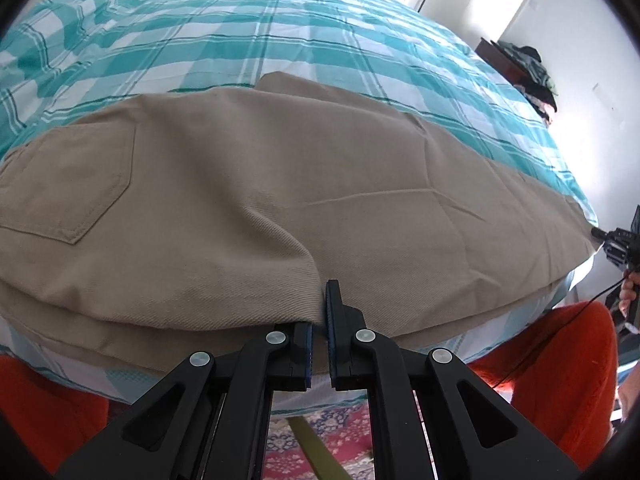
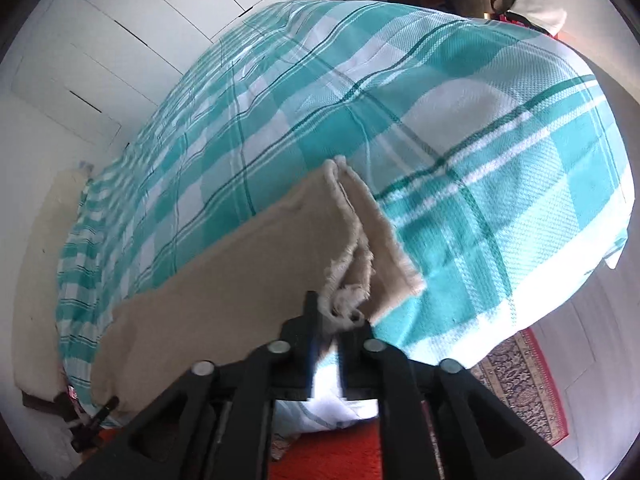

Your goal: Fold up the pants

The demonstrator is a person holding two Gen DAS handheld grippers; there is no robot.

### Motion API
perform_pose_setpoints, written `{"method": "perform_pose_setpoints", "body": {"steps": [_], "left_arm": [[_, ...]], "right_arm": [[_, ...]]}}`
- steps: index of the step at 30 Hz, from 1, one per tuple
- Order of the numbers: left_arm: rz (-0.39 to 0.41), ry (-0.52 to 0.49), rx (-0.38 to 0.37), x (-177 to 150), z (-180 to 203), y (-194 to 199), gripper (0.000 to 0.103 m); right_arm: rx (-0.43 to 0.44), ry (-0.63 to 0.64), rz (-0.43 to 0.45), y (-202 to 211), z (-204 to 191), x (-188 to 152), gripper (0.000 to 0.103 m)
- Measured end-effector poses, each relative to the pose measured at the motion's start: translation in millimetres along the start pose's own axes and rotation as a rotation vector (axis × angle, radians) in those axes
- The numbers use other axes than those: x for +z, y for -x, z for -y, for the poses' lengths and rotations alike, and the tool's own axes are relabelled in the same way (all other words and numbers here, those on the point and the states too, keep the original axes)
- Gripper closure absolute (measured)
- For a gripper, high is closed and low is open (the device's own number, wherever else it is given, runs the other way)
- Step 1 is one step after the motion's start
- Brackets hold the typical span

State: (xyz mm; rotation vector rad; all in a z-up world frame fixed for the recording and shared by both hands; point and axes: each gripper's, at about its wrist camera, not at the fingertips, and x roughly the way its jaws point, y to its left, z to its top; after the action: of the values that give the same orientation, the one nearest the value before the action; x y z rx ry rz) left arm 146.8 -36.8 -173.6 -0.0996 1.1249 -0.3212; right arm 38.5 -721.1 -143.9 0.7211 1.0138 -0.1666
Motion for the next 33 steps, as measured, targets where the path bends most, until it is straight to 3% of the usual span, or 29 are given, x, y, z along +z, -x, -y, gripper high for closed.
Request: {"method": "perform_pose_setpoints", "body": {"steps": [2,3,8,12,16,17,19,21,22,27,30,33], "left_arm": [[0.007,-0.008,0.009,0.4,1.8,0.9,0.099],[0.017,-0.011,0.010,-0.3,2.5,2.9,0.099],[0.012,-0.032,0.024,-7.5,7.7,-4.3,0.098],[0.009,-0.067,0.060,-8.7,12.8,-5.2,0.097],[-0.017,-0.092,0.096,-6.6,14.7,-0.1,0.087],[-0.027,-0.098,0.107,-6.4,15.6,2.1,0.083],[-0.055,-0.110,0.128,-9.0,16.8,9.2,0.061],[-0.076,-0.119,0.145,-15.2,16.7,22.9,0.052],[-0.079,-0.125,0.154,-17.6,16.9,30.1,0.051],[-0.020,-0.132,0.205,-5.5,24.1,55.7,0.046],[0.017,-0.135,0.236,9.8,30.6,50.1,0.045],[0.006,-0.154,0.267,19.6,37.5,33.2,0.045]], "right_arm": [[-0.001,0.017,-0.011,-7.6,-2.9,7.9,0.090],[-0.037,0.050,-0.014,-9.8,-8.7,11.6,0.100],[-0.074,0.221,0.103,13.1,-39.4,21.7,0.100],[-0.182,0.221,-0.005,-22.1,-19.0,18.4,0.100],[-0.199,0.204,0.027,-24.3,-16.7,12.9,0.100],[-0.209,0.205,0.032,-23.3,-16.3,12.6,0.098],[-0.223,0.218,0.034,-21.6,-17.5,12.4,0.085],[-0.253,0.206,0.036,-13.9,-15.9,14.8,0.054],[-0.265,0.206,0.055,-5.7,-16.5,15.5,0.049],[-0.314,0.221,0.185,34.1,-24.8,20.1,0.047],[-0.250,0.255,0.241,50.4,-50.7,23.7,0.047],[-0.160,0.309,0.220,44.8,-84.8,24.5,0.044]]}}
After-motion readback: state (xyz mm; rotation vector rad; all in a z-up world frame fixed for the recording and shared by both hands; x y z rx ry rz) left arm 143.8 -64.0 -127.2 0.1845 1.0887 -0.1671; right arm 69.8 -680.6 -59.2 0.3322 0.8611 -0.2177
